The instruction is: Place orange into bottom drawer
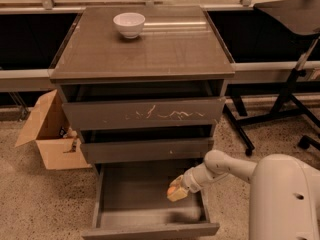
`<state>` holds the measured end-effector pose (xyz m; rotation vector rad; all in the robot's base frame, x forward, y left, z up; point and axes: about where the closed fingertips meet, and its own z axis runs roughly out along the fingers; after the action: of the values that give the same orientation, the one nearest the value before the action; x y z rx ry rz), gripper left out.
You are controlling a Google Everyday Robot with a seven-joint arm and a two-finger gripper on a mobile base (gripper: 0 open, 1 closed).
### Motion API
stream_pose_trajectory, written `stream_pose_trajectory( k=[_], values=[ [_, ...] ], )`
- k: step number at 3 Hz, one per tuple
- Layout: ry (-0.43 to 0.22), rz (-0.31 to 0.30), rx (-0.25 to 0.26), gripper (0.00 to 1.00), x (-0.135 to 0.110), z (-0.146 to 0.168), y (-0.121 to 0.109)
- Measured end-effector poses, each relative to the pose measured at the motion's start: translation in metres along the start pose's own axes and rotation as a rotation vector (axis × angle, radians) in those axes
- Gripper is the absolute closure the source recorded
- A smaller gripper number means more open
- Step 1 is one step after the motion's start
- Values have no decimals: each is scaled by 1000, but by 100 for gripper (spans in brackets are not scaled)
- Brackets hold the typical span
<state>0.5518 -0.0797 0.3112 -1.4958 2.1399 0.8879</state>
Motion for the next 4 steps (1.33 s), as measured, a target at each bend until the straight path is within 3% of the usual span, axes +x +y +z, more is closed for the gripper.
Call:
stream_pose_trajectory(
  k=[2,3,4],
  values=[
    [13,29,24,100,11,19,-12],
    [58,71,88,100,30,39,-28],
    [63,148,190,79,52,61,-55]
  ],
)
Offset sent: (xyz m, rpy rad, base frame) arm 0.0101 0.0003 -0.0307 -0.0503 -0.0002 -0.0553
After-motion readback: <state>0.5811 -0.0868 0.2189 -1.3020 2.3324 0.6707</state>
